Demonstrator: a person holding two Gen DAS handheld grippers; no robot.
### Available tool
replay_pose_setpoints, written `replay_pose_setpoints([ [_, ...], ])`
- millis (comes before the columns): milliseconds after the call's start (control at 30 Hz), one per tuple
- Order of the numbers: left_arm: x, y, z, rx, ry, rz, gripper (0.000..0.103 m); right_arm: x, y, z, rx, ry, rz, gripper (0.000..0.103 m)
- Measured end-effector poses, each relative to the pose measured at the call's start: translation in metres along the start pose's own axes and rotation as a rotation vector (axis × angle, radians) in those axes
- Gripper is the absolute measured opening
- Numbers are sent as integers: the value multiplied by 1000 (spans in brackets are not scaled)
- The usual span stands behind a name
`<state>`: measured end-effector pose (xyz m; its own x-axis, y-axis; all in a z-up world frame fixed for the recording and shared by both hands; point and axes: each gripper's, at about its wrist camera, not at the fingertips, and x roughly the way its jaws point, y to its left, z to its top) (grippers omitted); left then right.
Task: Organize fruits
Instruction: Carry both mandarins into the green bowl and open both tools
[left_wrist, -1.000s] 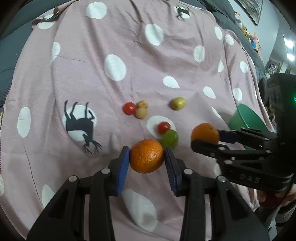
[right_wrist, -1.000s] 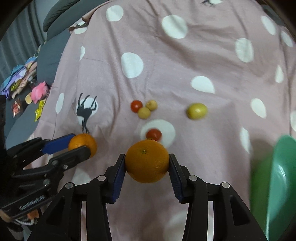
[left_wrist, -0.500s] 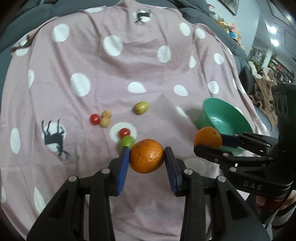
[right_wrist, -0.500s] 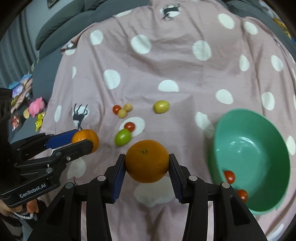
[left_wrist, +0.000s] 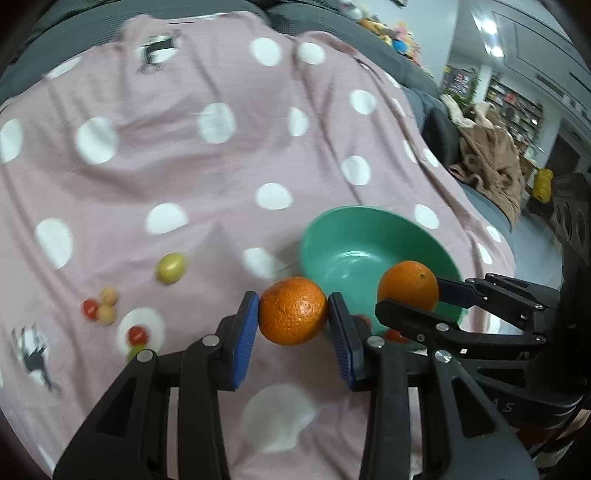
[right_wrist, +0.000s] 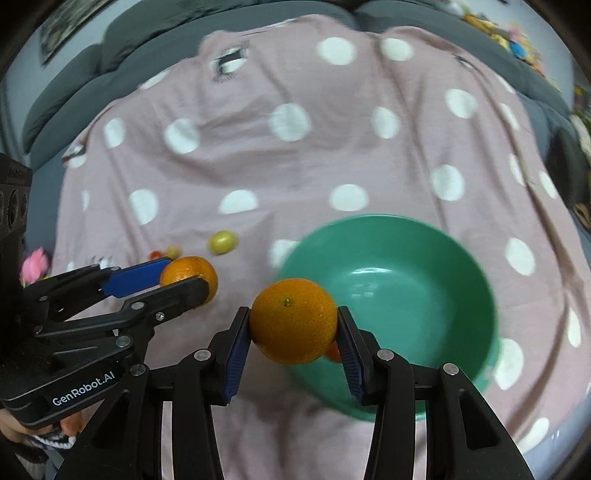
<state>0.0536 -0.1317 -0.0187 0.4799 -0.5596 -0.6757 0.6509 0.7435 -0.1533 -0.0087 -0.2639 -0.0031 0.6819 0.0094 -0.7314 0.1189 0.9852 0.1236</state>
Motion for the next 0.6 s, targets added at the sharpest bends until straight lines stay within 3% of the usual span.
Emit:
replay_pose_setpoints([
  [233, 43, -30, 15, 54, 45, -50, 38, 3, -44, 0, 79, 10, -72, 47],
  [600, 76, -44, 13, 97, 130, -27, 39, 19, -68, -12, 116, 79, -131, 47],
])
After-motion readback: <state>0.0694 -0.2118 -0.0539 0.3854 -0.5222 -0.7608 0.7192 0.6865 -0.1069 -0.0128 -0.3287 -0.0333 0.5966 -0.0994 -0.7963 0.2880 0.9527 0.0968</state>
